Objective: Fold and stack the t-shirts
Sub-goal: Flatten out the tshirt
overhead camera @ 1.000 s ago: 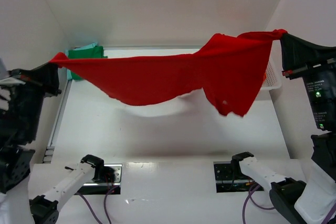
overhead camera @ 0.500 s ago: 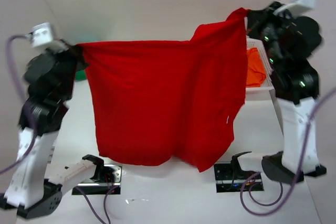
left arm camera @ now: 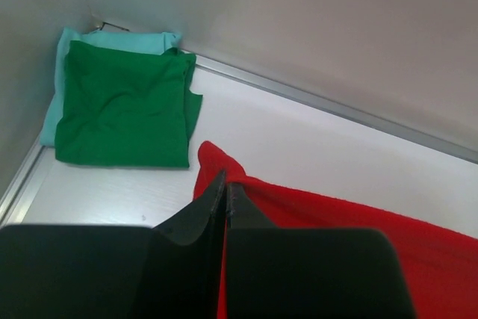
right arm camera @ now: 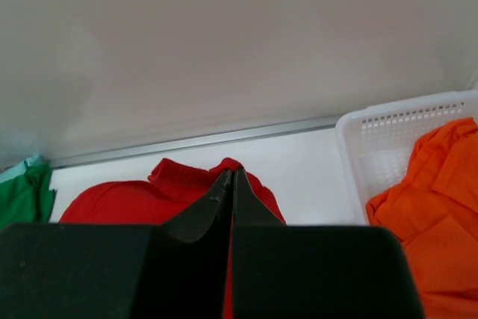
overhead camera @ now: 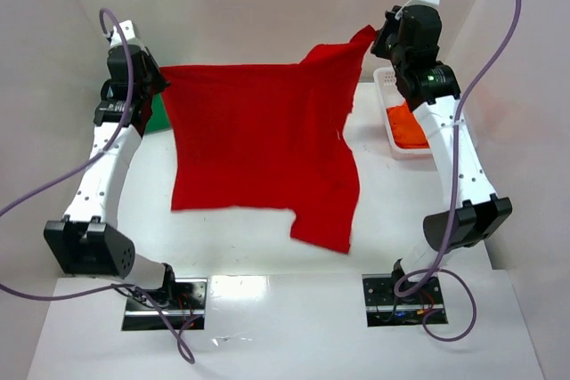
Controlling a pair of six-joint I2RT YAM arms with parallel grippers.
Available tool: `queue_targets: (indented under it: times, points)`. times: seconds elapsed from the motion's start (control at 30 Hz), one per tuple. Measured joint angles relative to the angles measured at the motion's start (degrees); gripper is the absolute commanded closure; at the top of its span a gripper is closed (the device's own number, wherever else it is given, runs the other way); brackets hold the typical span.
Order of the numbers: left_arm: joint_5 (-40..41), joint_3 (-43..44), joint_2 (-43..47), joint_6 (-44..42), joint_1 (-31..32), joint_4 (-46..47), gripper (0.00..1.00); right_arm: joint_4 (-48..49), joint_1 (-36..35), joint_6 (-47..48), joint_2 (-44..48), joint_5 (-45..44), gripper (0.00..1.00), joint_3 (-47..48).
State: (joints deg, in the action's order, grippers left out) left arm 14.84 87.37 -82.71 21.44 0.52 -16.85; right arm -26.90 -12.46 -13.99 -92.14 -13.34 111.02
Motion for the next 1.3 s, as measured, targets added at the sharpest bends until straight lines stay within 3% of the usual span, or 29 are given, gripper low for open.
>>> queue_targets:
  times: [0.23,0.43,0.6,0.83,0.97,1.3]
  points:
    - [-5.5,6.8,-8.0,-0.7,-1.7,1.4,1.00,1.1,0.3,0.3,-5.1,-0.4,1.00,6.6]
    - [-9.5,11.8,-6.4,-1.9,-1.7,1.3,1.00,0.7,0.3,0.5,-2.2,-1.2,1.00,8.3]
    - [-12.2,9.3,5.7,-2.0,-1.8,-0.8,1.00,0.2,0.4,0.2,9.5,0.3,1.00,3.7]
    - [-12.6,-0.3,34.4,-1.4,-1.8,-2.8,1.00,-1.5,0.4,-1.1,31.1,4.4,1.00,-2.8]
    - [-11.8,-1.1,46.5,-0.2,-1.8,-4.8,1.00,-3.8,0.4,-1.5,40.1,5.8,1.00,-2.3]
    - [-9.0,3.7,48.3,-0.1,-1.5,-11.6,1.00,-9.3,0.5,-1.1,42.1,6.2,1.00,4.6]
